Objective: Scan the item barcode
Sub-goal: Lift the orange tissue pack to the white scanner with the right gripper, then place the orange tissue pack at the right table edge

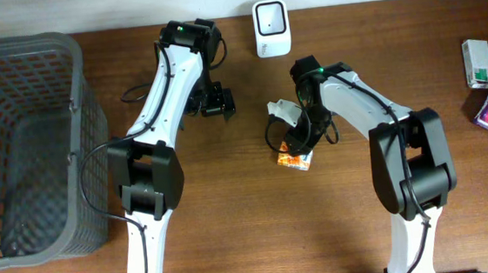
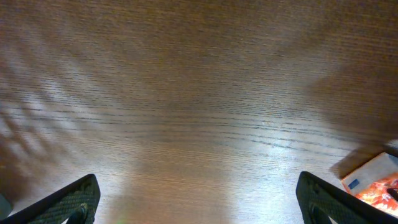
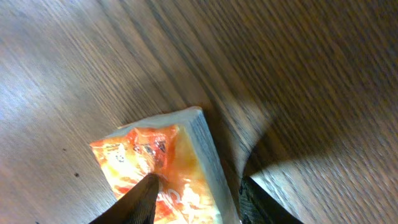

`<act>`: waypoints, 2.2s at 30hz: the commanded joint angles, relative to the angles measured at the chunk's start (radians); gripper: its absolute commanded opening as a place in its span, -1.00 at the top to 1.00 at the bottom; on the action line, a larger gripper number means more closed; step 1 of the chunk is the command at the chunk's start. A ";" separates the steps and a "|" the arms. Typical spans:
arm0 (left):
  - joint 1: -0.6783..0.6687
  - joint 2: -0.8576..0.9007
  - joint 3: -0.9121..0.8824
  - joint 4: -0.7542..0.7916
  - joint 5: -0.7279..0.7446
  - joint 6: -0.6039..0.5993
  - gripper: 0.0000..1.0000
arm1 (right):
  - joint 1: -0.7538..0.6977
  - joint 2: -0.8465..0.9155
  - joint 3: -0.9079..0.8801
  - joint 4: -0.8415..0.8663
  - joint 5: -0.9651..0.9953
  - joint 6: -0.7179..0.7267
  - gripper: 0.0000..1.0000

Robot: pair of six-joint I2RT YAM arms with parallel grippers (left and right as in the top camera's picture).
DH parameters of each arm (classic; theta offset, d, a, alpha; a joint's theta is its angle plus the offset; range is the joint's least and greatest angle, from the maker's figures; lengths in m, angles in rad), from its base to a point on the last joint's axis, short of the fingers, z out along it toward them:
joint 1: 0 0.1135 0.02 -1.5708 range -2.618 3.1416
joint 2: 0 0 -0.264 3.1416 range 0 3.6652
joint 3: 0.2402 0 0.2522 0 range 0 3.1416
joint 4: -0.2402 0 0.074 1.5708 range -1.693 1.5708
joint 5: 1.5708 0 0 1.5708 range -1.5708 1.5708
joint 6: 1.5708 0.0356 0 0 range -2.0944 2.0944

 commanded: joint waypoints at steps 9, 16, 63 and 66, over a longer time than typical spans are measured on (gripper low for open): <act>-0.001 -0.011 0.003 0.000 -0.018 -0.013 -0.98 | -0.064 0.009 -0.012 -0.041 -0.226 0.067 0.92; -0.001 -0.011 0.003 0.047 -0.018 -0.013 -0.99 | -0.279 0.009 0.111 -0.124 -1.037 0.229 0.92; 0.001 -0.011 0.003 0.086 -0.112 -0.013 -0.98 | -0.272 0.062 0.542 0.399 0.784 0.927 0.92; 0.001 -0.011 0.003 0.086 -0.112 -0.013 -0.98 | -0.482 0.084 0.541 0.186 0.759 0.928 0.92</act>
